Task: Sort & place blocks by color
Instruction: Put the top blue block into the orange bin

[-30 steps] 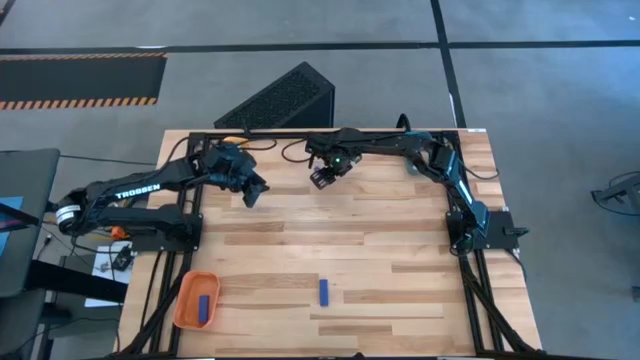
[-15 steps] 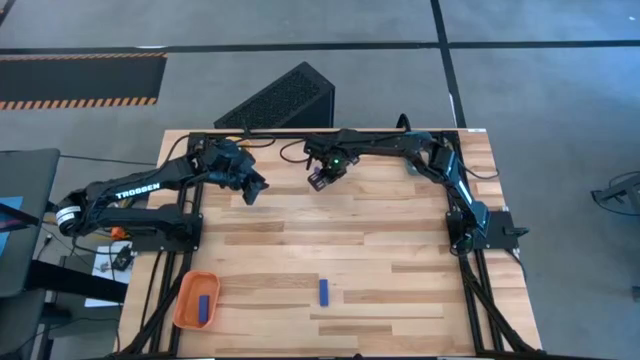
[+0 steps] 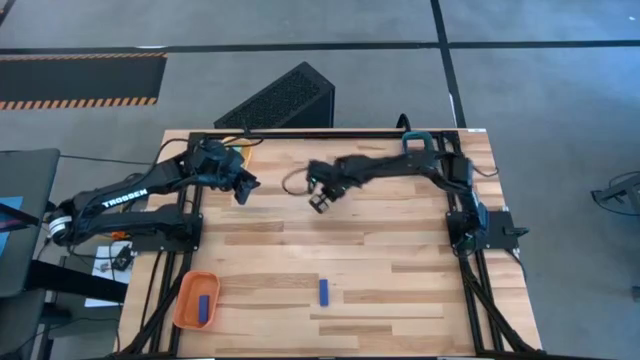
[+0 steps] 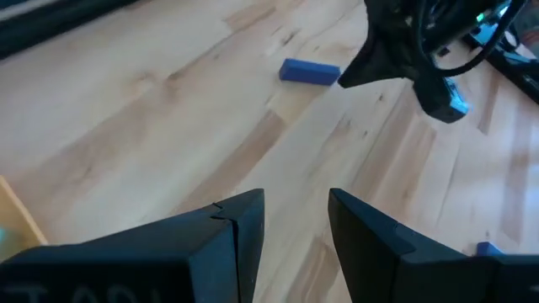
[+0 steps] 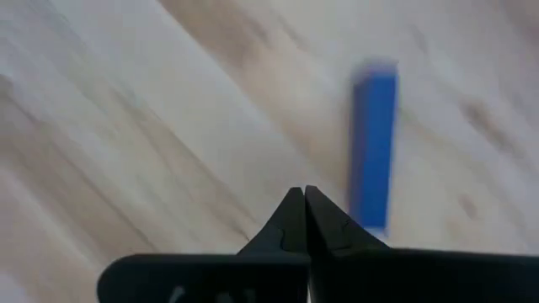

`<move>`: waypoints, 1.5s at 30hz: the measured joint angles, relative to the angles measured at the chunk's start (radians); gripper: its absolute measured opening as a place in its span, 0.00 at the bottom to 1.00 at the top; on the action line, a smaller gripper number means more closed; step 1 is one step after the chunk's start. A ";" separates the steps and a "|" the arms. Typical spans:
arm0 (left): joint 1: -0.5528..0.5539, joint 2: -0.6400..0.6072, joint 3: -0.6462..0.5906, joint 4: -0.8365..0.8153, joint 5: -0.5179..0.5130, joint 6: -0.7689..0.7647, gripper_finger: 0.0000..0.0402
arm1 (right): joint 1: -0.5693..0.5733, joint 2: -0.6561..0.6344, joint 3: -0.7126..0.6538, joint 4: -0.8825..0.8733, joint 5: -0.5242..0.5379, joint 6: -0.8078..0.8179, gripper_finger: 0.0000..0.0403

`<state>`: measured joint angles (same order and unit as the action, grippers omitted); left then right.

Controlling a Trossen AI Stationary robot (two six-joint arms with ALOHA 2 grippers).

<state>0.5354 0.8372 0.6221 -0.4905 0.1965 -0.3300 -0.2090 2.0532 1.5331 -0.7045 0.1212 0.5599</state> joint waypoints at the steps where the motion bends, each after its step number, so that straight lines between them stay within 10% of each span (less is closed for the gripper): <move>1: -0.004 -0.006 -0.006 0.001 0.001 -0.012 0.30 | 0.013 -0.034 -0.070 0.061 -0.006 0.034 0.01; 8: -0.051 0.013 -0.025 0.114 0.018 -0.026 0.30 | 0.167 -0.278 -0.350 0.370 0.099 0.163 0.00; 23: -0.178 0.299 0.021 0.672 0.105 -0.175 0.30 | 0.372 -0.513 -0.451 0.278 0.469 0.207 0.00; 31: -0.268 0.331 0.038 0.661 0.024 -0.173 0.30 | 0.395 -0.654 -0.691 0.635 0.419 0.222 0.00; 45: -0.306 0.331 0.039 0.696 -0.052 -0.213 0.30 | 0.390 -0.643 -0.701 0.737 0.366 0.165 0.00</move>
<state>0.2291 1.1679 0.6613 0.2054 0.1448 -0.5432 0.1806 1.4097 0.8326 0.0326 0.4870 0.7246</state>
